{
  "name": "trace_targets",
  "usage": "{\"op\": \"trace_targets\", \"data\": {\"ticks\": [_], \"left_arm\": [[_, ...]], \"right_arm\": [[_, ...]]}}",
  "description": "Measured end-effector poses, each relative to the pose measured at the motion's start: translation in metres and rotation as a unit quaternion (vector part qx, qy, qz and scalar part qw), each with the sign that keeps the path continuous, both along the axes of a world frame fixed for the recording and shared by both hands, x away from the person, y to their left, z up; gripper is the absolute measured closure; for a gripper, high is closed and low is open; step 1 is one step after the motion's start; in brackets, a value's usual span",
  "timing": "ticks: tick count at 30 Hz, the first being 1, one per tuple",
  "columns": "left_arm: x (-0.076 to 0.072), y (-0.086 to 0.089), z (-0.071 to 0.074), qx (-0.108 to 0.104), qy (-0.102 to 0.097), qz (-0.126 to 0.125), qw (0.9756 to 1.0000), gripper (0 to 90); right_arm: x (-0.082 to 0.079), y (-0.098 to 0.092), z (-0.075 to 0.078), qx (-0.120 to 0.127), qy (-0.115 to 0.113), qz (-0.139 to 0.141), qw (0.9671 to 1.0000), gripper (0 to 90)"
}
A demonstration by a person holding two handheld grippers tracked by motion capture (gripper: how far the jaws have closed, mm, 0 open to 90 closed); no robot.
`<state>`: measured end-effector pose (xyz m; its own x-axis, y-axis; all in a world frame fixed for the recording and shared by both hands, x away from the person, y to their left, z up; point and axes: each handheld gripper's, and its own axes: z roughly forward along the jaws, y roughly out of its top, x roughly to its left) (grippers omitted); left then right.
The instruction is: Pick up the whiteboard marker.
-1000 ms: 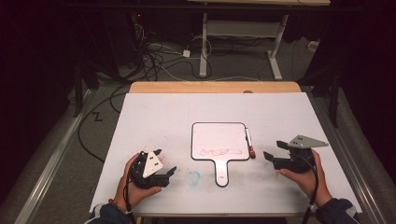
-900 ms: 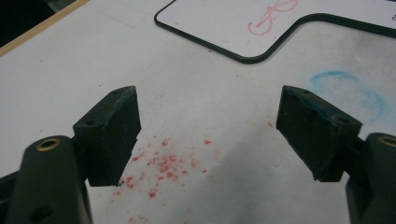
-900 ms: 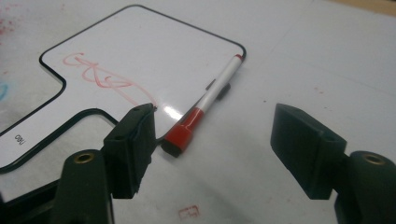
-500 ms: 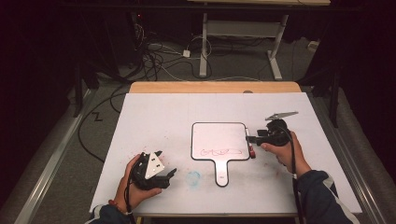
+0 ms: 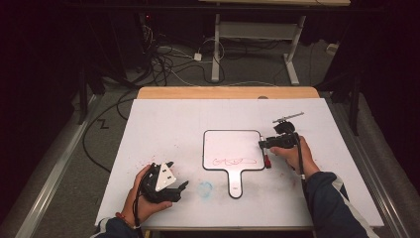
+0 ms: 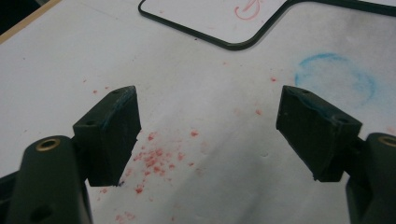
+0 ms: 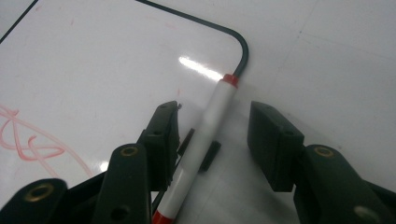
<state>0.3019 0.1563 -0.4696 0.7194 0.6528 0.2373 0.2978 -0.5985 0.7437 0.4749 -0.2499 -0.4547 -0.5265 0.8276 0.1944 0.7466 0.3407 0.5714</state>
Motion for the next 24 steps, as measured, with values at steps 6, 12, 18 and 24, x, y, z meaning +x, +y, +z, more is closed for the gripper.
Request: {"op": "trace_targets", "data": {"ticks": [6,12,18,24], "left_arm": [[0.0002,-0.0003,-0.0006,0.002,0.003,-0.002,1.0,20.8],[0.0003,-0.0009,-0.0007,0.003,0.004,-0.002,1.0,20.8],[0.0008,-0.0013,-0.001,0.004,0.005,-0.001,1.0,20.9],[0.0015,-0.0002,-0.0006,0.003,0.006,0.002,1.0,20.7]], "right_arm": [[0.0032,0.0039,-0.0009,0.002,-0.001,-0.005,1.0,57.1],[0.0066,0.005,-0.0019,0.004,-0.002,-0.019,0.9998,70.1],[0.0067,0.008,-0.002,0.008,-0.006,-0.017,0.9998,75.4],[0.0034,0.0083,0.0004,0.017,-0.015,-0.016,0.9996,80.6]]}}
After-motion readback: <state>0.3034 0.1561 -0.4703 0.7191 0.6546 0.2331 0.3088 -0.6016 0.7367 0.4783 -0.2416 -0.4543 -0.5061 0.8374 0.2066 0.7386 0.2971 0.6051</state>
